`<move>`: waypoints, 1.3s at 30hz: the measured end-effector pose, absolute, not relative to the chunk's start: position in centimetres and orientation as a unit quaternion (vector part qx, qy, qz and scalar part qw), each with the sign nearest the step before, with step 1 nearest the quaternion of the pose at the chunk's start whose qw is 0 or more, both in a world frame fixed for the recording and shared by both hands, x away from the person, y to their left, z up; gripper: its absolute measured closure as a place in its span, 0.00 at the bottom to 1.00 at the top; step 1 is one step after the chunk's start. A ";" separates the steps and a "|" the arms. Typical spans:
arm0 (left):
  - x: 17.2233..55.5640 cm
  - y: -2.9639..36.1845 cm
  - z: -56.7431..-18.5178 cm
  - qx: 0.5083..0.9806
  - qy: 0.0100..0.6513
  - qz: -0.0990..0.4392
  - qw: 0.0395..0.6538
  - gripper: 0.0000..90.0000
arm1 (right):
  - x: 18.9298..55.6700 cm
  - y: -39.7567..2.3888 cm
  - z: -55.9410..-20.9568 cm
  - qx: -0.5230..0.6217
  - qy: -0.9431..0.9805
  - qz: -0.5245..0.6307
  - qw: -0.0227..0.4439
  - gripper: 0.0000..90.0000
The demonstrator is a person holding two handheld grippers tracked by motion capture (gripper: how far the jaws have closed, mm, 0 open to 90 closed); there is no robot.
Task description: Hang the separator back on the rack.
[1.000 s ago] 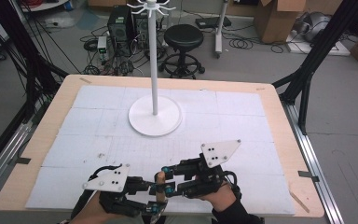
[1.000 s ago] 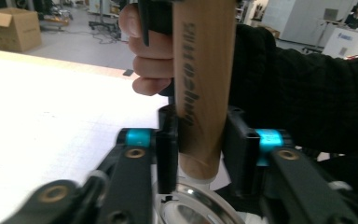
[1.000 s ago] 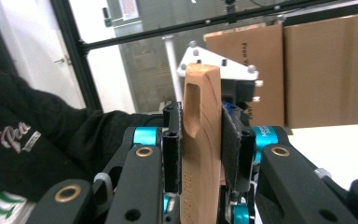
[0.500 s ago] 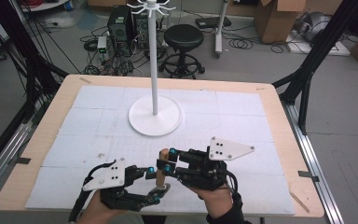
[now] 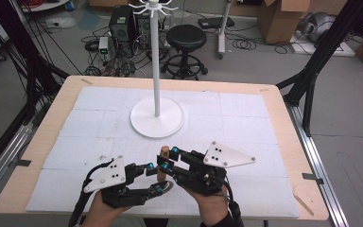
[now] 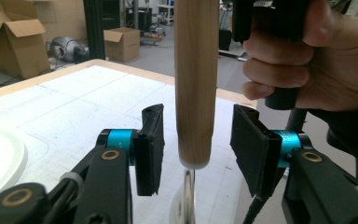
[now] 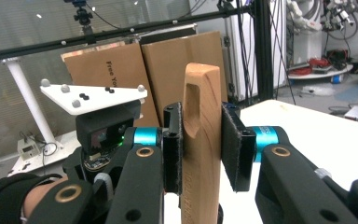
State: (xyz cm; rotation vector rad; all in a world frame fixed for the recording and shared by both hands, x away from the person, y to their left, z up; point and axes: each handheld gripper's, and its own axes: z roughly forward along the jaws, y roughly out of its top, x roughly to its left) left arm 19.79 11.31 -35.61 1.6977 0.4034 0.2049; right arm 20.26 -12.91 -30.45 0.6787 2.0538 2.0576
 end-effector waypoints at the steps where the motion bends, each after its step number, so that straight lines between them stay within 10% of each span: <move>1: 19.9 11.2 -35.6 0.744 0.178 0.090 0.637 0.64 | 20.2 -12.9 -30.5 0.226 0.686 0.686 0.083 0.80; 11: 20.1 10.8 -35.7 0.749 0.181 0.095 0.630 0.80 | 20.4 -13.2 -30.9 0.237 0.681 0.688 0.077 0.78; 14: 20.4 10.9 -35.7 0.750 0.180 0.084 0.631 0.81 | 20.4 -14.0 -30.7 0.260 0.658 0.703 0.077 0.39; 18: 21.0 11.3 -35.5 0.747 0.180 0.074 0.636 0.81 | 20.1 -17.1 -30.3 0.258 0.645 0.711 0.108 0.25; 39: 30.0 12.4 -29.4 0.725 0.201 0.060 0.656 0.81 | 19.8 -28.7 -34.9 0.316 0.684 0.629 0.190 0.17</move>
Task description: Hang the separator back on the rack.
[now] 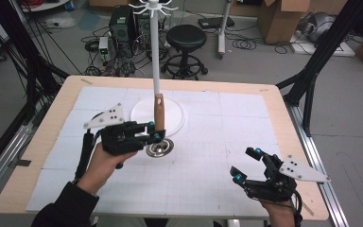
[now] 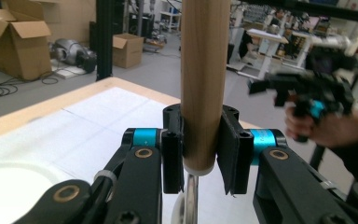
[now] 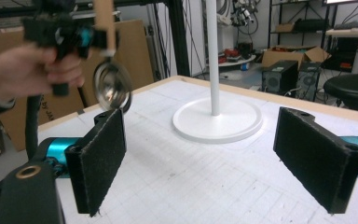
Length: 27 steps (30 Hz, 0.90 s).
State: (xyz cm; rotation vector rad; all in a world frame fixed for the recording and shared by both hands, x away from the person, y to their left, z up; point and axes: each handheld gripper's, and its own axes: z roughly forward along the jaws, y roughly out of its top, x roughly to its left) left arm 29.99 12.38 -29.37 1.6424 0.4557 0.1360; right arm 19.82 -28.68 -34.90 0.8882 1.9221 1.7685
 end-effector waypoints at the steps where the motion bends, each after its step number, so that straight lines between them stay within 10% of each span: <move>1: 30.7 12.5 -28.9 0.724 0.201 0.057 0.657 0.81 | 19.9 -28.6 -35.0 0.316 0.687 0.626 0.191 0.17; 27: 40.4 10.0 -19.7 0.729 0.229 0.102 0.637 0.81 | 20.1 -28.8 -35.9 0.323 0.690 0.623 0.179 0.17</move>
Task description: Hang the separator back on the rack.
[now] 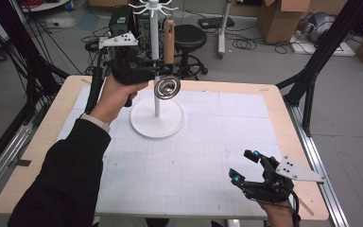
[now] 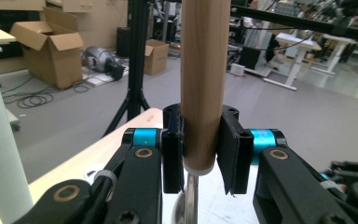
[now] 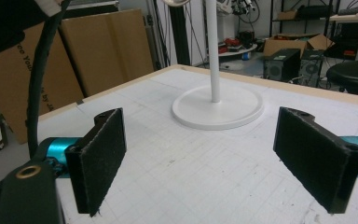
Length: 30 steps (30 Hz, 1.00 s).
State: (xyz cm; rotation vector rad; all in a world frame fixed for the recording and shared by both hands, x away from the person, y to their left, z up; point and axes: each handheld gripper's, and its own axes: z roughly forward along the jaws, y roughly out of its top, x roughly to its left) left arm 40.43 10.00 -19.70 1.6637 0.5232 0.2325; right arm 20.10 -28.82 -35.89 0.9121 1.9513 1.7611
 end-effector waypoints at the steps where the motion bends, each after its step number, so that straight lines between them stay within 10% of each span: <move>1: 40.6 9.9 -19.5 0.728 0.233 0.106 0.637 0.81 | 20.1 -28.8 -35.9 0.323 0.690 0.623 0.176 0.17; 30: 42.8 9.4 -19.3 0.705 0.310 0.117 0.627 0.81 | 19.6 -29.3 -35.7 0.316 0.679 0.640 0.174 0.17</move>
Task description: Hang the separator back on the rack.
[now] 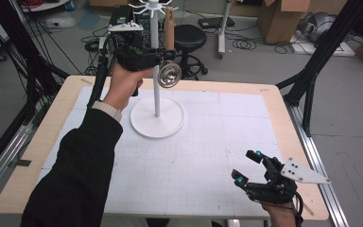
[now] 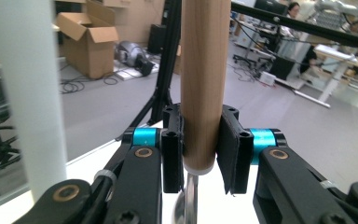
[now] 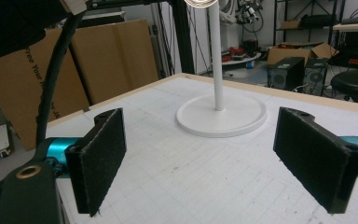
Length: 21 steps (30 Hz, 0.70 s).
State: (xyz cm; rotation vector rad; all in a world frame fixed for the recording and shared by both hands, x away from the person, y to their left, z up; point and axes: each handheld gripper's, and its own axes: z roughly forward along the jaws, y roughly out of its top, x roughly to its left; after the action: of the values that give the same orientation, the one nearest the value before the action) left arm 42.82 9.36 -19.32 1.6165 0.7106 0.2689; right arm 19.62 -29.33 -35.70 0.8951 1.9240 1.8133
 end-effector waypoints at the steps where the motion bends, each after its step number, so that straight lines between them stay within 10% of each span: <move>1: 42.8 9.3 -19.3 0.706 0.311 0.116 0.625 0.81 | 19.6 -29.4 -35.7 0.314 0.679 0.640 0.176 0.17; 16: 42.4 9.7 -20.6 0.700 0.326 0.122 0.623 0.79 | 19.2 -29.6 -35.5 0.312 0.674 0.646 0.177 0.17; 21: 41.3 10.6 -21.8 0.689 0.337 0.132 0.628 0.58 | 19.2 -29.5 -35.5 0.313 0.675 0.645 0.176 0.17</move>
State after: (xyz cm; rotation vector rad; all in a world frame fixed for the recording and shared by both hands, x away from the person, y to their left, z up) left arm 41.28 10.58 -21.83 1.5797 0.7733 0.3033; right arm 19.16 -29.50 -35.49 0.8869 1.9105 1.8248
